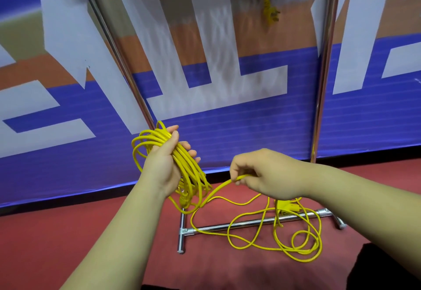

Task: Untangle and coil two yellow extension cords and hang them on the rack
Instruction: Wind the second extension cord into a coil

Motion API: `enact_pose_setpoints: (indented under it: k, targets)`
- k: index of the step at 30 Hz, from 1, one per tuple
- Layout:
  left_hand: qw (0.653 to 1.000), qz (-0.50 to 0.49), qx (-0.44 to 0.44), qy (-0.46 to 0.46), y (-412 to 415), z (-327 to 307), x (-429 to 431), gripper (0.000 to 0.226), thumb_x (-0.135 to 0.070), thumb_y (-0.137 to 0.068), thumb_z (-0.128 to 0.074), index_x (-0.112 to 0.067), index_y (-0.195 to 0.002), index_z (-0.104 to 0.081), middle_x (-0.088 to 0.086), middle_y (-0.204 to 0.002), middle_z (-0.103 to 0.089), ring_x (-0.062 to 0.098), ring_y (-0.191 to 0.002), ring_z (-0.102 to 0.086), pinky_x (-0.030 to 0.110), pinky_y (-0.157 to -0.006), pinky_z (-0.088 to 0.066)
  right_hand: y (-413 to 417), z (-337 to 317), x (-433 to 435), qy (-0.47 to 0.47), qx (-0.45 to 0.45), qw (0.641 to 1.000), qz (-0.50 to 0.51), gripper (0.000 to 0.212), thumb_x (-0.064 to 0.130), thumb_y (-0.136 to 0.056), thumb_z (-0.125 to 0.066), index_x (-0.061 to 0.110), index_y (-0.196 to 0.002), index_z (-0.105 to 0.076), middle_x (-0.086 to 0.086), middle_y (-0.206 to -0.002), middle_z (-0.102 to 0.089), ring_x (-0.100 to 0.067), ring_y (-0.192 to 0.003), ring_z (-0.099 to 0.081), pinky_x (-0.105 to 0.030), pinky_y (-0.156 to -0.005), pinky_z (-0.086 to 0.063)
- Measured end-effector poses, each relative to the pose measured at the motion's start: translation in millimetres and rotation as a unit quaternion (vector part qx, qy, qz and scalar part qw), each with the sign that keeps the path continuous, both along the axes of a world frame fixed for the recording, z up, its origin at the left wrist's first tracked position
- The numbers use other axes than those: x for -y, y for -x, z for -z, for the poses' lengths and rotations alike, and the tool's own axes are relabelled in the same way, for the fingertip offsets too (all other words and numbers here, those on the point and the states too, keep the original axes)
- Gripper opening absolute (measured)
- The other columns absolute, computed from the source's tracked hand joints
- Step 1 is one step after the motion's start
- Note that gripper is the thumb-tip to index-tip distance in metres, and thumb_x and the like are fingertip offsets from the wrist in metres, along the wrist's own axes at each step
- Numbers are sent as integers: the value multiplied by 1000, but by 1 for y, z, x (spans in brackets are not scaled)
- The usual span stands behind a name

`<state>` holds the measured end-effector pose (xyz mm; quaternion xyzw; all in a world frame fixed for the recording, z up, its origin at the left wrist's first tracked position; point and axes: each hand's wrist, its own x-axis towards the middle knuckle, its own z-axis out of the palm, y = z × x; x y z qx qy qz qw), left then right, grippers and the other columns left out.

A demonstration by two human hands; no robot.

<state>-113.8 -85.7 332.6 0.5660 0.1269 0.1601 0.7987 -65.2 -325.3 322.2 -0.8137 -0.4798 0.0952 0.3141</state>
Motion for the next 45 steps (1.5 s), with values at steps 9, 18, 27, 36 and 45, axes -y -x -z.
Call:
enact_pose_setpoints:
  k: [9,18,27,36,45]
  targets:
    - [994,60,-80,-39,-1,7,29,20,-22,-102,-54,-15,-121,-54,10,-71,-61,23,-56,-62,42,-64,-57,-9,-3,6,-130,-41,988,75,16,11,-86,-74,25,-89,-69,13,-79,-71,-2,-73,-65,-18,-68,-49]
    - [964,119,-152,-180,0,21,52,9,-20,-96,-64,-11,-93,-62,8,-66,-60,21,-52,-61,30,-53,-51,-13,0,11,-152,-35,982,108,18,13,-80,-82,24,-85,-69,11,-79,-73,-3,-72,-67,-17,-67,-51]
    - [945,260,-160,-116,9,16,61,32,-30,-80,-76,-7,-96,-61,13,-73,-52,24,-59,-57,32,-58,-54,-18,-4,17,-173,-28,976,128,22,20,-74,-88,20,-81,-67,12,-71,-69,-1,-64,-62,-12,-60,-45]
    - [927,244,-158,-238,13,17,60,9,-7,-86,-72,-6,-90,-64,12,-66,-53,20,-51,-52,27,-53,-45,-15,5,14,-152,-32,979,132,24,20,-75,-87,20,-76,-63,7,-71,-68,-2,-62,-60,-20,-59,-48]
    - [931,179,-168,-269,21,1,37,22,-5,-90,-66,-12,-72,-57,7,-60,-51,17,-46,-48,24,-47,-40,-14,26,10,-62,-53,993,79,27,4,-83,-68,27,-76,-54,8,-77,-71,-15,-66,-65,-30,-63,-52]
